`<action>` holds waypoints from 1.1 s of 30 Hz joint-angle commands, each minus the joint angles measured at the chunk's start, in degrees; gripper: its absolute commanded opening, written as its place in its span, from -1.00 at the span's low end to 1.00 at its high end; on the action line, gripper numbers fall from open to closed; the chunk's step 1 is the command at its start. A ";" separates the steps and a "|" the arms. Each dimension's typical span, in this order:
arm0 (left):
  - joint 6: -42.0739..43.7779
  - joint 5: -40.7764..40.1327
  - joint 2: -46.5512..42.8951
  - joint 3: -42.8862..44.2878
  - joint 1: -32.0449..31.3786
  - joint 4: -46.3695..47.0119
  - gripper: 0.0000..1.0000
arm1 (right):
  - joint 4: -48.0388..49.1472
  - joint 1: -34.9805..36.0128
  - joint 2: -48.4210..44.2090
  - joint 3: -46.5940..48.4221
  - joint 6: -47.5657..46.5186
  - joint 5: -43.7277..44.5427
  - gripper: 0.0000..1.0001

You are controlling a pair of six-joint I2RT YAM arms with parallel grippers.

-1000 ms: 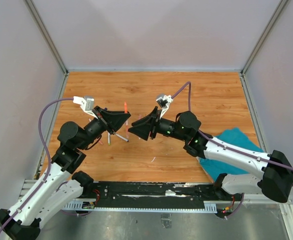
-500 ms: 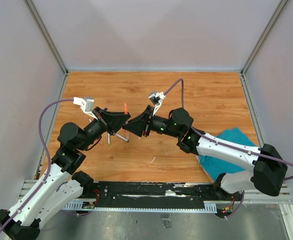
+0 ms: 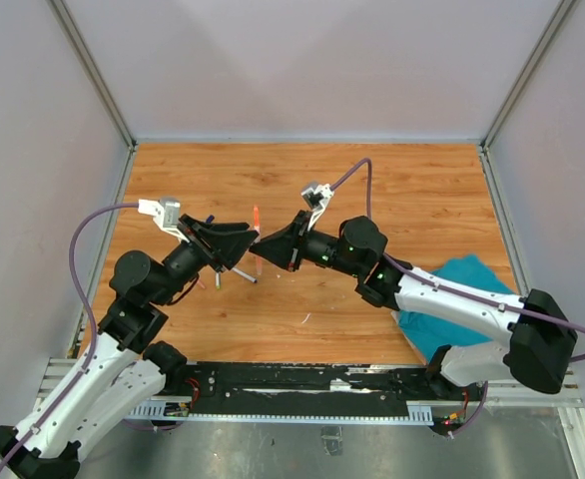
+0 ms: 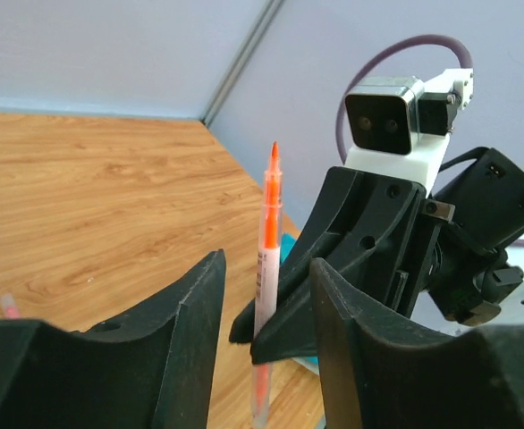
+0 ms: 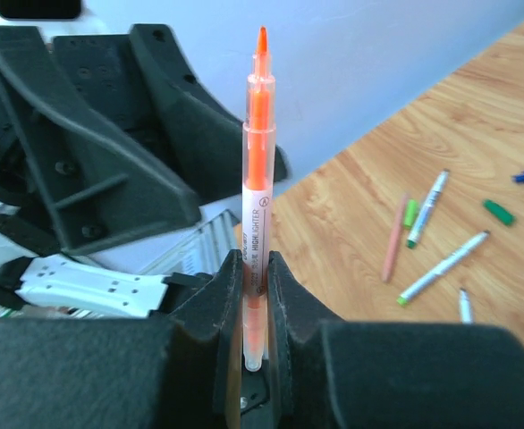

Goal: Insert the pens into the pen caps
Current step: Adjust the pen, then pick up the pen cap from the center of the board.

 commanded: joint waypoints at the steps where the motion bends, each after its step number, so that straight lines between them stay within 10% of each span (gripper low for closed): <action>1: 1.27 -3.34 -1.48 0.30 -0.38 -2.89 0.00 | -6.09 0.44 -5.18 -2.34 -7.86 9.47 -0.99; 11: 4.23 -8.27 1.08 1.88 -0.38 -11.02 0.35 | -20.23 -3.88 -12.15 -6.25 -13.78 17.58 -0.99; 33: -0.11 -23.42 11.65 4.09 5.71 -21.41 0.43 | -34.41 -22.40 -28.51 -16.68 -20.15 20.35 -0.99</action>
